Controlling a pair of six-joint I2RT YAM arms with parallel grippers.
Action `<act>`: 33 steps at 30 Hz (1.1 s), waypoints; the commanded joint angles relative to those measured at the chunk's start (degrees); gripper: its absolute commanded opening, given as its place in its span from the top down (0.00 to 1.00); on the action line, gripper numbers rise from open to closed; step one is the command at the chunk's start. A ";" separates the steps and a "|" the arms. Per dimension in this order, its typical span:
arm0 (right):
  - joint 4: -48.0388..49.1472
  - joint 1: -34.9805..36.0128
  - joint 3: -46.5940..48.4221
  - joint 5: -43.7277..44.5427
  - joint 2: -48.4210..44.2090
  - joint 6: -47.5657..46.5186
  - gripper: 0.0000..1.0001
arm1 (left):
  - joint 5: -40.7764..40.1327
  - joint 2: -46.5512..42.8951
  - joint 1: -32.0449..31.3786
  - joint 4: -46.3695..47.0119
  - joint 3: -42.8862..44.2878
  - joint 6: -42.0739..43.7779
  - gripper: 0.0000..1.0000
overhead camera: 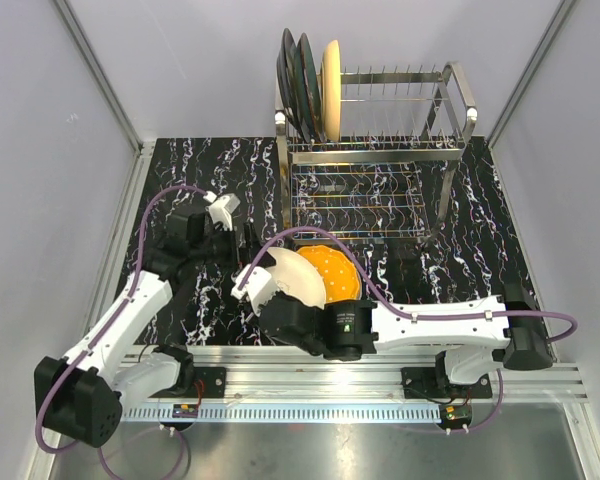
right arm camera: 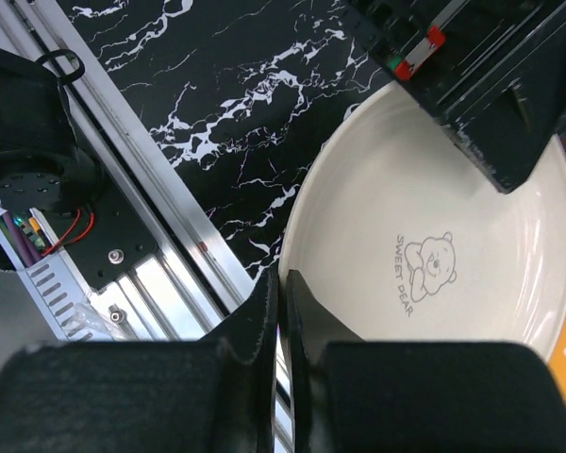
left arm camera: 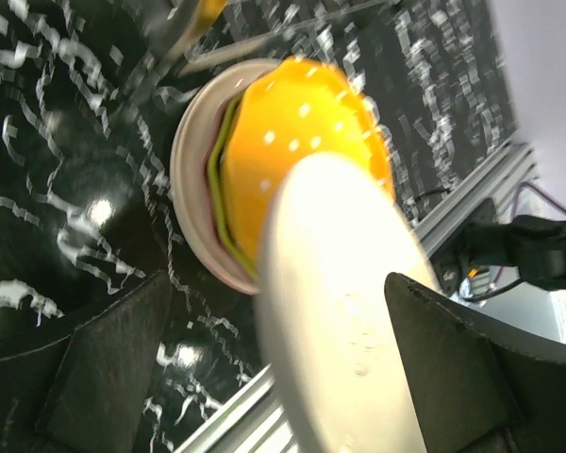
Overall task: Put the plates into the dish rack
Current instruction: Pass the plate from the right arm to the left
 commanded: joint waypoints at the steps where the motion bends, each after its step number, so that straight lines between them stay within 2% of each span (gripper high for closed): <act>1: -0.73 1.78 3.92 7.06 0.50 -2.60 1.00 | -2.32 0.67 -0.39 -3.10 3.76 1.69 0.01; 5: 0.49 2.75 3.32 9.52 1.30 -3.57 1.00 | 1.27 0.85 -0.39 -3.54 3.77 0.47 0.03; 6: 1.02 2.84 2.96 9.70 1.38 -3.66 1.00 | 3.11 0.76 -0.39 -3.46 3.68 0.03 0.07; 8: 1.81 2.93 2.26 10.66 1.47 -3.83 1.00 | 4.97 0.24 -0.39 -3.46 3.59 -1.47 0.09; 10: 2.43 3.02 1.03 11.28 1.21 -3.92 1.00 | 7.78 -0.47 -0.39 -3.02 3.41 -2.43 0.22; 12: 3.13 3.02 0.06 11.81 0.95 -4.10 1.00 | 10.76 -1.52 -0.30 -2.23 2.63 -4.36 0.27; 13: 3.31 3.02 -0.20 11.72 0.69 -4.27 1.00 | 11.73 -1.79 -0.30 -1.44 2.45 -5.42 0.35; 15: 3.84 3.02 -0.73 12.16 0.59 -5.06 1.00 | 13.32 -2.49 -0.30 -1.08 2.01 -6.48 0.43; 16: 3.75 3.02 -0.73 12.16 0.42 -5.33 0.99 | 14.37 -2.67 -0.30 -0.82 1.92 -7.18 0.52; 19: 3.66 3.02 -0.82 12.68 0.07 -6.03 0.96 | 14.73 -3.63 -0.39 -0.47 1.57 -8.06 0.69; 20: 3.40 3.02 -1.08 12.95 -0.02 -6.47 0.96 | 14.56 -3.72 -0.30 -0.38 1.57 -8.32 0.80; 23: 3.40 3.02 -1.43 14.00 -0.02 -7.17 0.94 | 14.73 -3.28 -0.30 -0.03 1.74 -9.38 0.95; 24: 3.05 3.02 -1.35 14.35 -0.02 -7.09 0.93 | 15.08 -3.20 -0.30 0.32 1.83 -9.73 0.96; 27: -0.28 3.02 0.05 16.46 0.94 -6.04 0.79 | 14.65 -2.84 -0.30 0.85 2.18 -10.96 0.99; 28: -2.12 3.02 0.75 17.68 1.38 -5.16 0.65 | 14.30 -2.84 -0.30 0.94 2.27 -11.40 0.99; 33: -5.91 3.28 2.25 19.19 1.21 -3.92 0.46 | 10.96 -1.70 -0.22 -0.73 3.32 -11.14 1.00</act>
